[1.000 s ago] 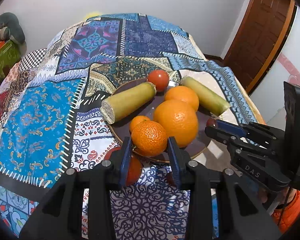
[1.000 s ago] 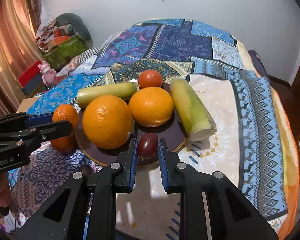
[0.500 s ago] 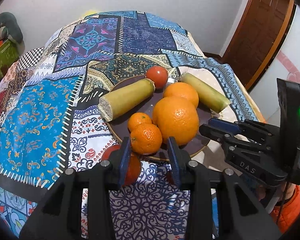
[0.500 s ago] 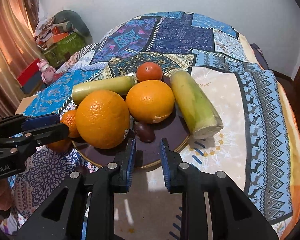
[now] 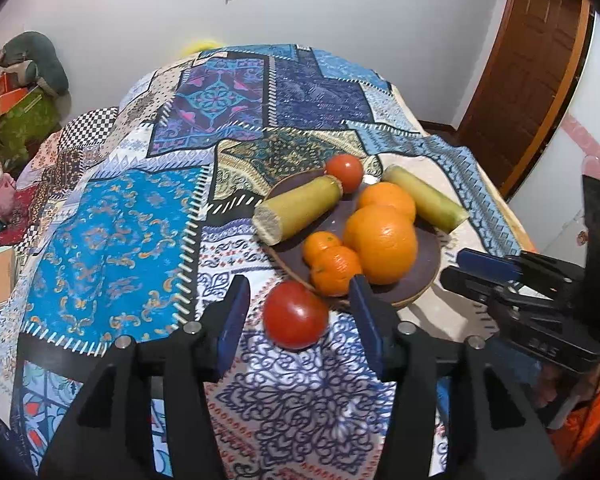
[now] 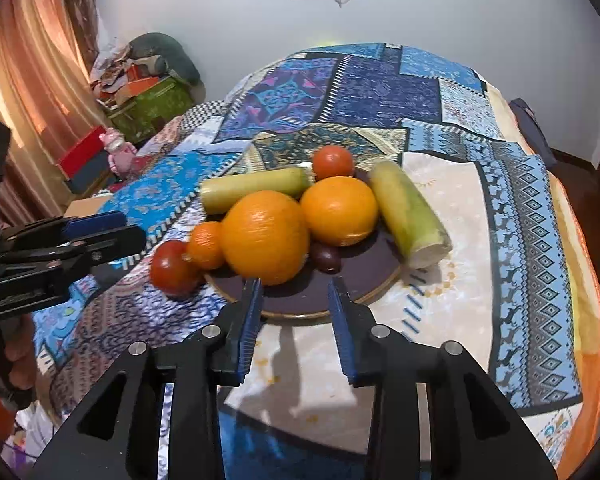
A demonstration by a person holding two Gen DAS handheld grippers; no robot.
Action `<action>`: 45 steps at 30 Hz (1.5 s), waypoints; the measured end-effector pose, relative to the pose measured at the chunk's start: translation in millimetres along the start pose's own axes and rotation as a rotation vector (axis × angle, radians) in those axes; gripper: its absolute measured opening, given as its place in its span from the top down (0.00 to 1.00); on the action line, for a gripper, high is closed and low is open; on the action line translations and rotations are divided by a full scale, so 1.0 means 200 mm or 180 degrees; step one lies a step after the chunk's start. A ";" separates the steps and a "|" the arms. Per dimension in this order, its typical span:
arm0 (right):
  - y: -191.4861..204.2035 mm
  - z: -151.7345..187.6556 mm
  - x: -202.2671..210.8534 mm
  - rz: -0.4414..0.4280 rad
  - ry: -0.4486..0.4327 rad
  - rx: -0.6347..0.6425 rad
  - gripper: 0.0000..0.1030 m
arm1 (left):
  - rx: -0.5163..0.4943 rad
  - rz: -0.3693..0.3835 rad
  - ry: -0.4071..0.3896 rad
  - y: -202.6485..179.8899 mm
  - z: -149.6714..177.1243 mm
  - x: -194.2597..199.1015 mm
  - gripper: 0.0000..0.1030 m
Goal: Organize fruits
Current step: 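Grasp the remaining red tomato with the left tool while the right tool grasps another grape, then place the tomato on the plate with the left tool while the right tool places the grape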
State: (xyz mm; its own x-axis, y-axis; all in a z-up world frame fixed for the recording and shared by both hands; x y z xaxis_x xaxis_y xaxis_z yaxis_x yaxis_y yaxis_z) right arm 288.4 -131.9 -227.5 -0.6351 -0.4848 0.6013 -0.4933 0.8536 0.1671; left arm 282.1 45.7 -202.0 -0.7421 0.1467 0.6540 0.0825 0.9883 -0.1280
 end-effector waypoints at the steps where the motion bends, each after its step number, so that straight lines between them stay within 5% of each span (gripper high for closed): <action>1: 0.02 0.01 0.00 -0.0023 0.0004 0.0015 0.69 | -0.0002 0.0000 0.0029 0.01 0.01 -0.01 0.48; 9: 0.14 0.10 -0.10 -0.0189 0.0216 0.0086 0.69 | 0.0026 0.0056 0.0318 0.03 0.14 -0.09 0.46; 20: 0.22 0.17 -0.22 -0.0280 0.0449 0.0184 0.70 | -0.0095 0.0040 0.0409 0.02 0.16 -0.22 0.46; 29: 0.23 0.19 -0.26 -0.0145 0.0501 0.0326 0.83 | -0.0057 0.0132 0.0469 0.01 0.18 -0.30 0.53; 45: 0.14 0.08 -0.09 -0.0099 0.0158 0.0129 0.87 | -0.0081 0.0112 0.0062 0.00 0.03 -0.04 0.54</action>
Point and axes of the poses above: each gripper's, at about its wrist camera, not at the fingertips, and x roughly against the way its jaws point, y to its left, z to its underside, the point moved 5 cm from there along -x, roughly the way its jaws point, and after that the axes turned 8 degrees about -y, right-handed, at the moved point
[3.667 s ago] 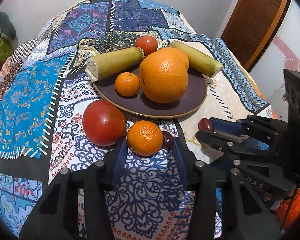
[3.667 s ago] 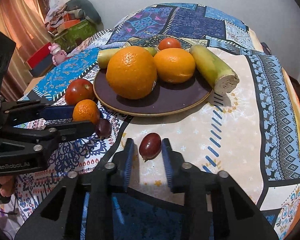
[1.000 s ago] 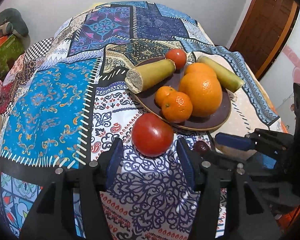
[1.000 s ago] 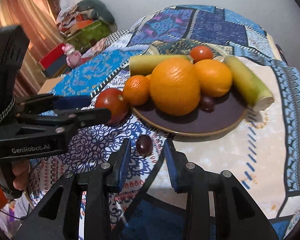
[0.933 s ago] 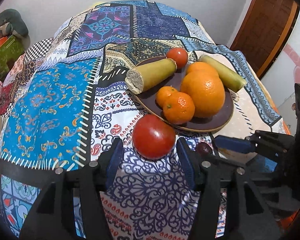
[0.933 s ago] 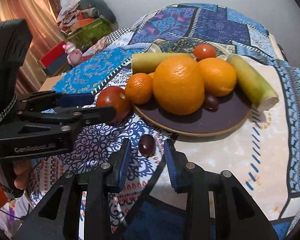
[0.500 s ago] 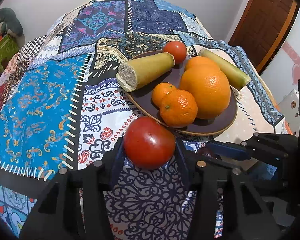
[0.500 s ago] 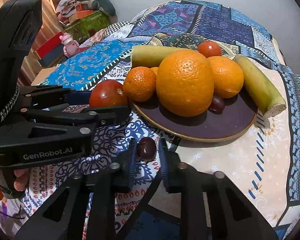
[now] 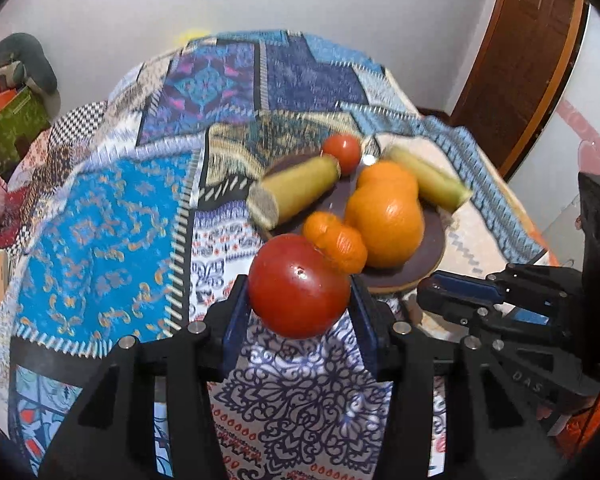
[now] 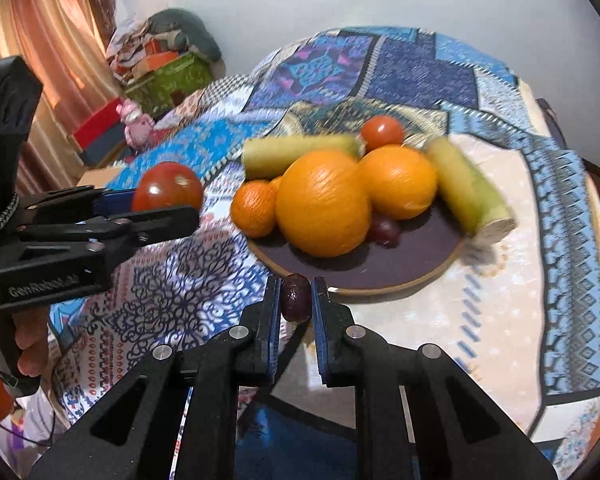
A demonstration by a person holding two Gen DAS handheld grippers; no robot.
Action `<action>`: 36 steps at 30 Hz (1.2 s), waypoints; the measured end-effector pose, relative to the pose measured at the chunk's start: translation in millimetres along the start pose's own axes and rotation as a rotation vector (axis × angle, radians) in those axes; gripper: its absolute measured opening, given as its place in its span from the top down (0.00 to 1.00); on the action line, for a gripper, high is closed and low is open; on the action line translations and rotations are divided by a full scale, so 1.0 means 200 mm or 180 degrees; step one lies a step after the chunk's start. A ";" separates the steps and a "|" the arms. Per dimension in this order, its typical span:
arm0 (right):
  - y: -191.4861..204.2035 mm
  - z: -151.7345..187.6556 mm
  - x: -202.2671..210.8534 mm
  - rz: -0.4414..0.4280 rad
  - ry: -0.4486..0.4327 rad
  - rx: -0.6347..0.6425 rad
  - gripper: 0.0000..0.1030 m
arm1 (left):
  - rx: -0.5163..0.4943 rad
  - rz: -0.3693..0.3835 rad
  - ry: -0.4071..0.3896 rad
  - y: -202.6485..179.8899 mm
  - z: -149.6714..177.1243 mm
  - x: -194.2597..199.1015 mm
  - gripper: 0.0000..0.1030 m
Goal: Organize fruits
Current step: 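Place the tomato on the plate with the left tool while the right tool places the grape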
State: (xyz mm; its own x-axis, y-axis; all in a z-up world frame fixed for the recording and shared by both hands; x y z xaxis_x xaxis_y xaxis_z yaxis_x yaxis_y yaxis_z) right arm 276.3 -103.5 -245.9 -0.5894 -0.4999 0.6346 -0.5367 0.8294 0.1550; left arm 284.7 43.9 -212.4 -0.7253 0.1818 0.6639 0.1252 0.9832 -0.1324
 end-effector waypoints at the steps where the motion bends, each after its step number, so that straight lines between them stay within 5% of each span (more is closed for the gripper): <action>1: -0.02 -0.02 0.02 0.0019 -0.0043 -0.0018 0.87 | 0.0002 0.0009 -0.0024 -0.01 -0.02 0.01 0.54; 12: -0.19 -0.14 0.09 0.0330 -0.0310 -0.0088 0.87 | -0.0009 0.0086 -0.0186 -0.09 -0.23 -0.06 0.54; 29: -0.34 -0.08 -0.07 0.0472 -0.0112 -0.0287 0.87 | 0.0016 0.0065 0.0017 -0.07 -0.25 -0.34 0.53; 36: -0.35 -0.08 -0.07 0.0452 -0.0057 -0.0322 0.76 | 0.0012 0.0063 -0.0119 -0.07 -0.29 -0.28 0.51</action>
Point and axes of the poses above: each gripper's, at about its wrist camera, not at the fingertips, and x roughly against the way its jaws point, y to its left, z to its underside, the point moved 5 cm from there along -x, roughly the way its jaws point, and after that the axes turned 8 degrees about -y, right-handed, at the moved point
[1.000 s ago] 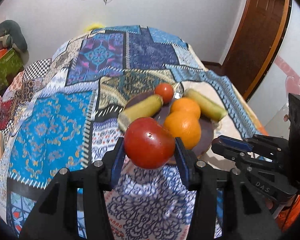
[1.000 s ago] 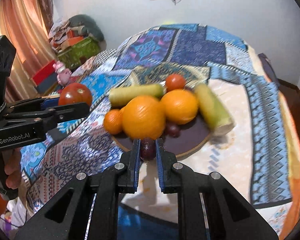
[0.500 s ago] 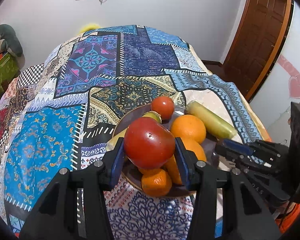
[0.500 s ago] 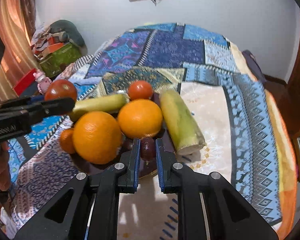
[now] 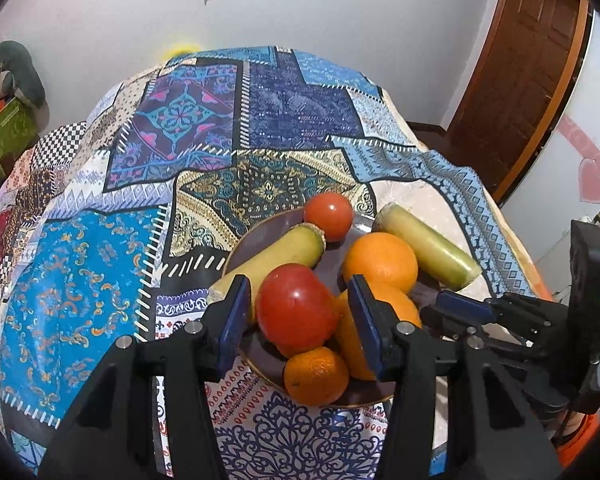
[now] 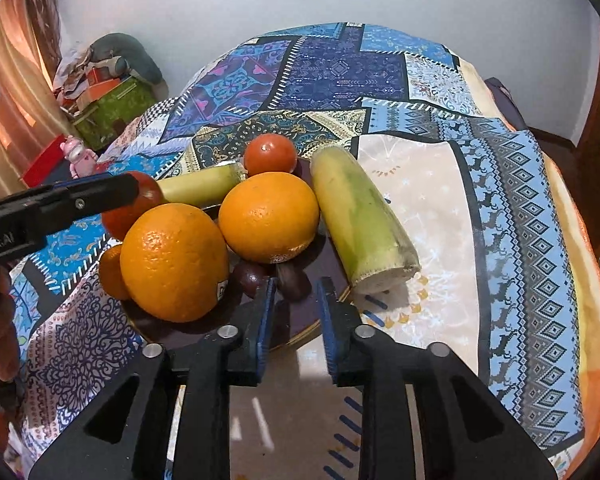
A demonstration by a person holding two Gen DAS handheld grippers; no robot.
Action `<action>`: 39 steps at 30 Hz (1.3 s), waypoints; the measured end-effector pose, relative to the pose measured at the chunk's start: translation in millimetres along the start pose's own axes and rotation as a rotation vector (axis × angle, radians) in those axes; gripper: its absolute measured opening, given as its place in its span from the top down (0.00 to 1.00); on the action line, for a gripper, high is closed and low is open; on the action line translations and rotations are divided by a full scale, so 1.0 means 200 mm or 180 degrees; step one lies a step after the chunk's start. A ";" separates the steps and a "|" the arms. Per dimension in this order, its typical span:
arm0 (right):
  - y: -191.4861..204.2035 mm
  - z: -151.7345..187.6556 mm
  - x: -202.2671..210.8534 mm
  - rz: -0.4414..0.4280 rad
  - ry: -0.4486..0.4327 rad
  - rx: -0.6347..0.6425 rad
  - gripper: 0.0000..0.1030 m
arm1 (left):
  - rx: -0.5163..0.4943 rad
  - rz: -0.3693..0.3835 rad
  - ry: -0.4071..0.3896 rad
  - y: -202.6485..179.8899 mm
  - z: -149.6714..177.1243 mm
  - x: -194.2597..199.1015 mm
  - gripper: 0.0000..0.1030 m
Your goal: Organize fruits
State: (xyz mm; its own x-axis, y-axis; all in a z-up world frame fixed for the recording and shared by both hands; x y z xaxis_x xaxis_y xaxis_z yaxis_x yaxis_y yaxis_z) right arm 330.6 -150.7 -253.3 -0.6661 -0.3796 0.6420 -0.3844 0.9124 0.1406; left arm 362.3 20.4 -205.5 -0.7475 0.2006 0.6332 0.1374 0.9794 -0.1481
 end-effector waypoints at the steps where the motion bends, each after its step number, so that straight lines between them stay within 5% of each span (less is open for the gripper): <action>1: 0.00 0.00 0.01 0.0010 -0.0019 0.0011 0.75 | -0.0006 -0.0008 -0.0019 0.00 -0.01 0.02 0.51; 8: 0.04 -0.10 0.22 -0.0009 -0.0305 0.0036 0.75 | -0.0009 -0.0033 -0.0379 -0.04 -0.08 0.28 0.51; 19: 0.29 -0.33 1.01 -0.0091 -0.1400 0.0250 0.69 | -0.0133 -0.0046 -0.1431 -0.22 -0.18 1.09 0.51; 25: 0.41 -0.30 1.35 -0.0153 -0.1847 0.0296 0.64 | -0.0172 -0.0127 -0.1825 -0.32 -0.13 1.44 0.38; 29: 0.46 -0.25 1.45 -0.0143 -0.1971 0.0316 0.48 | -0.0301 -0.0278 -0.2017 -0.39 -0.06 1.60 0.29; 32: 0.48 -0.22 1.48 -0.0101 -0.2008 0.0317 0.34 | -0.0334 -0.0326 -0.2073 -0.42 -0.01 1.66 0.13; 39: 0.47 -0.17 1.48 0.0084 -0.2078 0.0342 0.08 | -0.0328 -0.0399 -0.2118 -0.45 0.08 1.73 0.01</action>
Point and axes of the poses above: each gripper's, at about its wrist camera, not at the fingertips, and x roughly against the way its jaws point, y to its left, z to its underside, the point moved 5 cm from there along -x, roughly the way its jaws point, and after that the axes turned 8 degrees about -y, right-handed, at the moved point
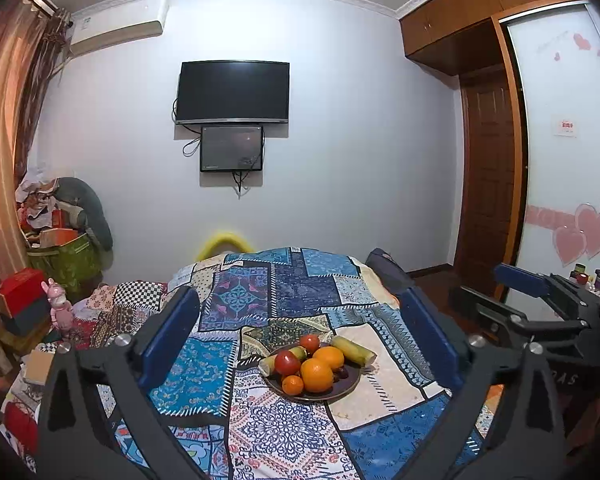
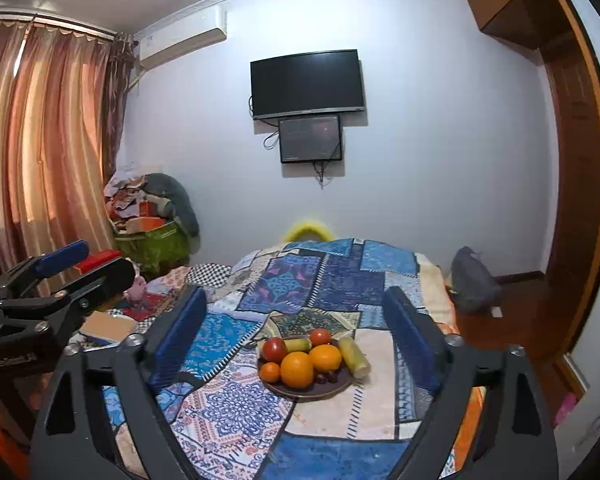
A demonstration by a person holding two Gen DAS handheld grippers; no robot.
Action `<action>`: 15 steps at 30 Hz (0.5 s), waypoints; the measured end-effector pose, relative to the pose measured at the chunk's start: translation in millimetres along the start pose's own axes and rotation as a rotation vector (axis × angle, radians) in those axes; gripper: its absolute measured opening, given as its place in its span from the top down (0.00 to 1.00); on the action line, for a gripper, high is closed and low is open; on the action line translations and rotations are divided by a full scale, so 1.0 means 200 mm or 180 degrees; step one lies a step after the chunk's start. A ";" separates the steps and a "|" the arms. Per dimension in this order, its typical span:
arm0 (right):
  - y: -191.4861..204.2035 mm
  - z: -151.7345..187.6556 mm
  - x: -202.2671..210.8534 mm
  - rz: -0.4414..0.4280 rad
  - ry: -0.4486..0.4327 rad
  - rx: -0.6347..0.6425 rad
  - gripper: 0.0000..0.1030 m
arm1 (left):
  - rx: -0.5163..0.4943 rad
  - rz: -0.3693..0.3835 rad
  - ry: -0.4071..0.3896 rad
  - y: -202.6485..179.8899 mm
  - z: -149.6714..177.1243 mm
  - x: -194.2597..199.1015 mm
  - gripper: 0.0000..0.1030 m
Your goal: Organize fruits
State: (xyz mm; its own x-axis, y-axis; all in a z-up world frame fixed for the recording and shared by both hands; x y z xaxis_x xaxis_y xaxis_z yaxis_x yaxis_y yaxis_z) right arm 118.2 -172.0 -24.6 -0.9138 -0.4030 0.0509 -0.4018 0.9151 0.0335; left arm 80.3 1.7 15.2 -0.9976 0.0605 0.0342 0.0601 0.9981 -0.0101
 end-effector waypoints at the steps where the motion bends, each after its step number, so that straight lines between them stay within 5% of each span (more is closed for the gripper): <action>1: 0.00 -0.01 0.01 0.0021 -0.0011 0.0004 0.07 | 0.0009 0.0001 0.0004 0.00 0.01 0.02 0.00; 4: 0.00 -0.01 0.05 0.0101 -0.0059 0.0027 0.00 | 0.0051 0.0000 0.0021 0.01 0.02 0.03 0.00; 15: 0.01 0.01 0.09 0.0115 -0.0109 0.0057 0.00 | 0.0056 -0.0007 -0.0006 0.01 0.03 0.05 0.00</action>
State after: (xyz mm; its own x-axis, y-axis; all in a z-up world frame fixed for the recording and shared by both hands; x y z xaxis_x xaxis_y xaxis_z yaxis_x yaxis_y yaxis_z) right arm 99.8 -177.3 -24.7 -0.9291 -0.3694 0.0175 -0.3692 0.9292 0.0143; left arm 69.5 5.0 10.3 -0.9978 0.0582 0.0324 0.0574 0.9980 -0.0275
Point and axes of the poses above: each gripper's, at about its wrist camera, not at the fingertips, and x roughly against the way its jaws point, y to its left, z to its underside, the point moved 5 cm from there along -x, roughly the way its jaws point, and after that the axes turned 8 degrees about -y, right-handed, at the moved point
